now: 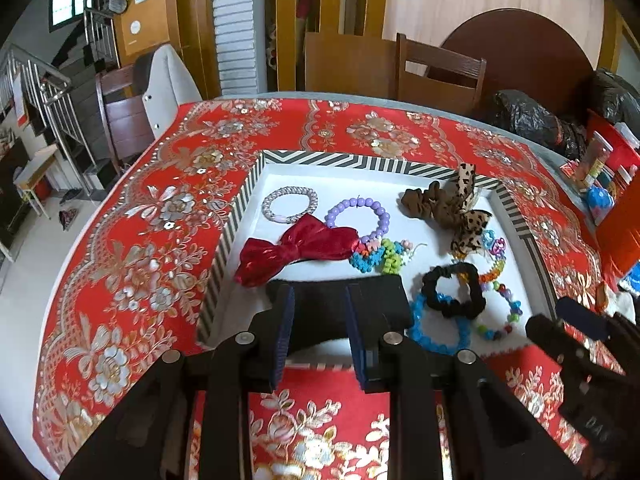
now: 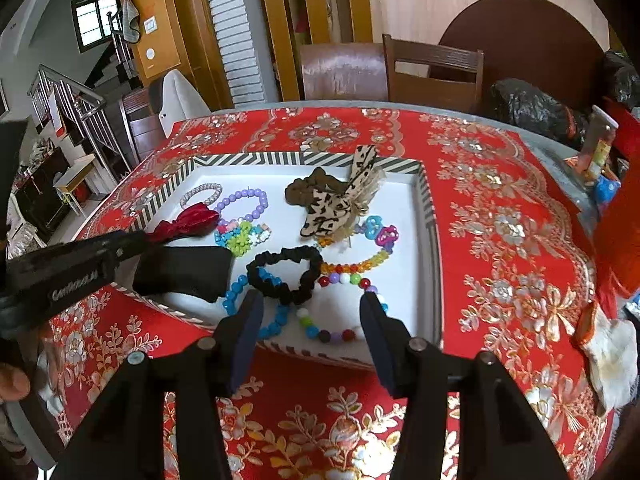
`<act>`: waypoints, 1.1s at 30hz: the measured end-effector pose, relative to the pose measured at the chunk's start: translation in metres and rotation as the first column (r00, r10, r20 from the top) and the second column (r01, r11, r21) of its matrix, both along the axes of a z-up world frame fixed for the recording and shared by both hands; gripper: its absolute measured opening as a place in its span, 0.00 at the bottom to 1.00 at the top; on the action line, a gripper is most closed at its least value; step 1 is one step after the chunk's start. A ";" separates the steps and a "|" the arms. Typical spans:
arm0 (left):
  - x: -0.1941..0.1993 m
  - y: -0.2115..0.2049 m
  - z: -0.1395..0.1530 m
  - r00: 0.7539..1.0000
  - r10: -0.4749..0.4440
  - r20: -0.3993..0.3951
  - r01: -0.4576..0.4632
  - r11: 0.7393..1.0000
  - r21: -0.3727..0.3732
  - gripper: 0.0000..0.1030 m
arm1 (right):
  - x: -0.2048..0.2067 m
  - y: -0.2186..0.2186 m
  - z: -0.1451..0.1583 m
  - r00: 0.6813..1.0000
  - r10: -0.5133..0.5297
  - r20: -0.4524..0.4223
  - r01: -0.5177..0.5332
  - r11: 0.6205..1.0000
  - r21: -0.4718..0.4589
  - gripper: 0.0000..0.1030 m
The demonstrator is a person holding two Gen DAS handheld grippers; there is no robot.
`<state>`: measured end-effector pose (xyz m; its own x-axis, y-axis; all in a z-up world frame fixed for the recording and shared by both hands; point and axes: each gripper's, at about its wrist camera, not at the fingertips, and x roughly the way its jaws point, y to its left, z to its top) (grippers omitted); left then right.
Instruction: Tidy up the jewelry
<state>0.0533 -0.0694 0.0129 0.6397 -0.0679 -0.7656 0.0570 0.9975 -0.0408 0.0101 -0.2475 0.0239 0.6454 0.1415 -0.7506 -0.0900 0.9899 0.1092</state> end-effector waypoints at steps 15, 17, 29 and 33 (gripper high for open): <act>-0.046 0.002 0.014 0.998 0.016 0.066 -0.018 0.999 0.031 0.38 | -0.023 -0.001 0.020 0.999 -0.031 0.043 0.031 1.000 -0.003 0.56; -0.050 0.000 0.022 0.995 0.014 0.095 -0.018 0.999 0.044 0.38 | -0.026 -0.001 0.024 0.998 -0.034 0.060 0.034 0.999 -0.009 0.56; -0.062 -0.017 0.044 0.987 0.001 0.162 -0.021 0.992 0.122 0.38 | -0.036 -0.005 0.040 0.992 -0.039 0.118 0.043 0.999 -0.027 0.68; -0.064 -0.017 0.044 0.986 -0.005 0.164 -0.013 0.994 0.107 0.38 | -0.037 -0.005 0.041 0.992 -0.040 0.117 0.043 0.999 -0.020 0.68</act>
<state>-0.0108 -0.0866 0.0574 0.7574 0.0117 -0.6529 0.0501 0.9959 0.0760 -0.0268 -0.2529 0.0647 0.7335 0.0971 -0.6727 -0.0597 0.9951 0.0786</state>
